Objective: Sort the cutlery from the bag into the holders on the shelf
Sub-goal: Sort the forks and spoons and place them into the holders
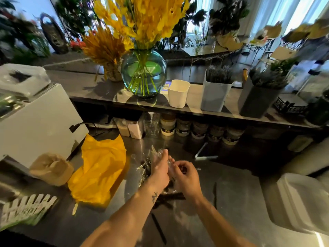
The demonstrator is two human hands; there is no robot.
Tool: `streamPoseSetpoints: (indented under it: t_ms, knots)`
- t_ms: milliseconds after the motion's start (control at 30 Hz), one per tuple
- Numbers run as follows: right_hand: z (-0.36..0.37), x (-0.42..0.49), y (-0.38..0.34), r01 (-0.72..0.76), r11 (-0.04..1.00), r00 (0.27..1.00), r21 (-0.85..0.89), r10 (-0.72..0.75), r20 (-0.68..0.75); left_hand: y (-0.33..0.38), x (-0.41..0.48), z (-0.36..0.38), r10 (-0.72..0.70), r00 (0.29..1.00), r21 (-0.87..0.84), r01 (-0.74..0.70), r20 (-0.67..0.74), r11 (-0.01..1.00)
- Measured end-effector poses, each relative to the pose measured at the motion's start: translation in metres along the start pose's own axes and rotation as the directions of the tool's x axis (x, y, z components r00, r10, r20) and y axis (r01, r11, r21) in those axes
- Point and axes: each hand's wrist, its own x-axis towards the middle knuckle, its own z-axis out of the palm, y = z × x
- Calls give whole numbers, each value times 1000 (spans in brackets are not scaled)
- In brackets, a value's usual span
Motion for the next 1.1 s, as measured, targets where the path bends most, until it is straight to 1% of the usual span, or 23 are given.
streamPoseSetpoints:
  t_ms: [167, 300, 400, 500, 567, 667, 800, 867, 933, 1100]
  knots:
    - [1, 32, -28, 70, 998, 998, 5, -70, 4, 37, 10, 21, 83, 997, 11, -83, 4, 996]
    - [3, 49, -51, 66, 996, 997, 57, -69, 43, 58, 22, 33, 132, 991, -10, -133, -7, 991]
    - [2, 64, -67, 69, 993, 996, 95, -74, 49, 74, 32, 46, 134, 991, -54, -134, -12, 989]
    - [4, 82, -82, 66, 992, 997, 104, -70, 39, 93, 43, 59, 195, 981, -104, -195, -4, 975]
    - [5, 94, -92, 80, 993, 996, 84, -84, 34, 108, 51, 69, 239, 971, -88, -237, 8, 968]
    - [6, 119, -111, 115, 988, 993, 102, -118, 16, 138, 66, 91, 342, 938, -40, -341, 48, 939]
    - [4, 153, -138, 161, 973, 987, 169, -154, -52, 177, 77, 125, 482, 862, 4, -489, 159, 872]
    - [2, 171, -152, 180, 964, 983, 196, -168, -75, 197, 79, 144, 512, 832, 34, -530, 213, 847]
    - [-2, 185, -165, 203, 957, 978, 208, -190, -84, 211, 82, 161, 513, 821, 57, -541, 249, 839]
    - [-7, 225, -181, 195, 961, 980, 194, -182, -84, 236, 101, 193, 580, 771, 79, -616, 262, 783]
